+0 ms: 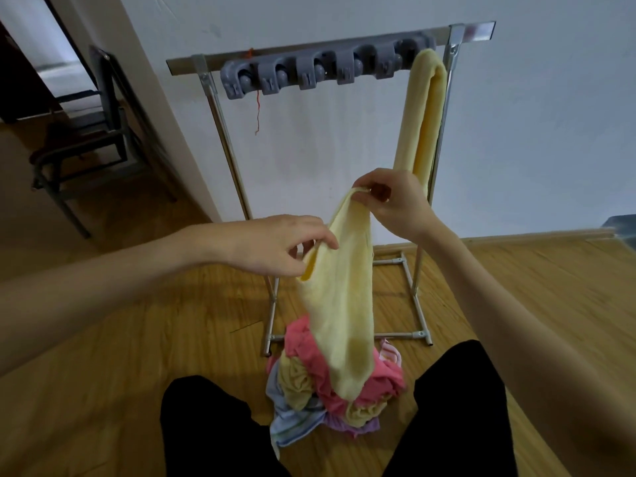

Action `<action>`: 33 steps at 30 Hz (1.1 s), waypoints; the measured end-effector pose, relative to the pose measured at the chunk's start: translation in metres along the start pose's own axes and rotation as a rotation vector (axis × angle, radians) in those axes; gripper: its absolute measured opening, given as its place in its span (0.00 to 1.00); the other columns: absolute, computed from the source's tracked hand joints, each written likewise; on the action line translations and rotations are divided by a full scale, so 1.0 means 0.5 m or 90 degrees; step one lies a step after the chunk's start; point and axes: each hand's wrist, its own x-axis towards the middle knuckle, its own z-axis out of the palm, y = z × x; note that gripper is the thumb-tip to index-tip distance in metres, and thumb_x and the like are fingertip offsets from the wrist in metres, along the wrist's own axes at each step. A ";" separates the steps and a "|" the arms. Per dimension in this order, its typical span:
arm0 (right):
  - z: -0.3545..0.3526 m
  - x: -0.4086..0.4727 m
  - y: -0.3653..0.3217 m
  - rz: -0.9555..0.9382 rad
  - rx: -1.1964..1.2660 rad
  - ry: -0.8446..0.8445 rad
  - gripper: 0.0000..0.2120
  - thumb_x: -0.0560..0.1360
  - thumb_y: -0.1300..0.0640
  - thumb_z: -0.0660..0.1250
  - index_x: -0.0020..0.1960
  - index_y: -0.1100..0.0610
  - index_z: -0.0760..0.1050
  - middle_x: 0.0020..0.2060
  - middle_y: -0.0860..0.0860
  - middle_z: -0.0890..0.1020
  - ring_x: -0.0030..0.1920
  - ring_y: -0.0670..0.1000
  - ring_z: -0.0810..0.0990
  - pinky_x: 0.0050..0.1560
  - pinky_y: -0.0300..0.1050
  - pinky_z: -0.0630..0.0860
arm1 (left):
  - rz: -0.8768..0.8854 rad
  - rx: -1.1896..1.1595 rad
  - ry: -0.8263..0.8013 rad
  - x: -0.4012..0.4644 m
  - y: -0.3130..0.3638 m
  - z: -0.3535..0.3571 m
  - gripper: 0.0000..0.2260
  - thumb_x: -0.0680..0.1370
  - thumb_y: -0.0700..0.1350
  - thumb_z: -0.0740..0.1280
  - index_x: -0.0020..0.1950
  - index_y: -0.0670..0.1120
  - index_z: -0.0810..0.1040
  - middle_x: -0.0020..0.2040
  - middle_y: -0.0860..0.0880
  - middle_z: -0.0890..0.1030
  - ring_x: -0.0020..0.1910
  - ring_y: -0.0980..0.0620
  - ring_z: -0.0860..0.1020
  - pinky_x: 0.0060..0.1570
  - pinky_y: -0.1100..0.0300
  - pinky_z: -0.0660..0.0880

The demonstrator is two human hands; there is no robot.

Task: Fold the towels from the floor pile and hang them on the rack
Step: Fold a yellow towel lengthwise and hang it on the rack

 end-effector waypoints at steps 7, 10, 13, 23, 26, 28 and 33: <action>0.005 0.006 -0.007 -0.003 0.019 0.009 0.06 0.74 0.62 0.69 0.50 0.60 0.81 0.42 0.47 0.81 0.37 0.42 0.76 0.43 0.32 0.73 | 0.175 0.144 0.198 0.014 -0.030 -0.006 0.09 0.75 0.37 0.67 0.53 0.47 0.80 0.44 0.56 0.75 0.40 0.61 0.72 0.44 0.66 0.72; 0.001 0.008 0.001 0.005 0.028 0.025 0.05 0.74 0.62 0.69 0.50 0.60 0.81 0.41 0.46 0.81 0.36 0.41 0.76 0.41 0.32 0.73 | 0.221 0.264 0.308 0.022 -0.033 0.006 0.05 0.76 0.42 0.65 0.46 0.44 0.80 0.48 0.48 0.76 0.46 0.53 0.73 0.44 0.57 0.75; 0.002 0.003 0.009 0.020 0.042 0.020 0.05 0.74 0.62 0.70 0.50 0.60 0.82 0.39 0.47 0.81 0.35 0.42 0.76 0.41 0.33 0.74 | 0.274 0.311 0.309 0.035 -0.030 0.011 0.08 0.77 0.42 0.61 0.44 0.42 0.78 0.55 0.43 0.79 0.56 0.46 0.77 0.57 0.54 0.75; 0.002 -0.010 0.003 0.019 0.119 -0.003 0.05 0.73 0.59 0.72 0.47 0.60 0.83 0.34 0.49 0.82 0.32 0.44 0.76 0.36 0.36 0.74 | 0.204 0.261 0.372 0.058 -0.057 0.028 0.11 0.79 0.50 0.58 0.48 0.46 0.78 0.43 0.51 0.80 0.44 0.51 0.76 0.51 0.53 0.68; -0.007 -0.013 -0.006 0.025 0.177 -0.019 0.07 0.72 0.59 0.72 0.48 0.62 0.83 0.35 0.54 0.83 0.32 0.51 0.78 0.35 0.40 0.76 | 0.179 0.194 0.426 0.067 -0.060 0.031 0.13 0.79 0.52 0.59 0.48 0.45 0.79 0.41 0.50 0.80 0.42 0.51 0.76 0.49 0.53 0.68; -0.010 -0.016 -0.011 0.024 0.213 -0.028 0.07 0.72 0.60 0.73 0.48 0.62 0.83 0.34 0.53 0.83 0.32 0.51 0.78 0.35 0.40 0.76 | 0.163 0.161 0.460 0.074 -0.059 0.035 0.14 0.79 0.53 0.59 0.49 0.45 0.79 0.40 0.50 0.80 0.41 0.50 0.76 0.48 0.52 0.69; -0.009 -0.020 -0.016 0.031 0.306 -0.031 0.06 0.72 0.65 0.72 0.47 0.65 0.83 0.31 0.49 0.82 0.30 0.43 0.77 0.34 0.33 0.73 | 0.144 0.109 0.533 0.090 -0.052 0.045 0.15 0.79 0.53 0.60 0.48 0.44 0.80 0.39 0.49 0.80 0.39 0.50 0.76 0.44 0.51 0.70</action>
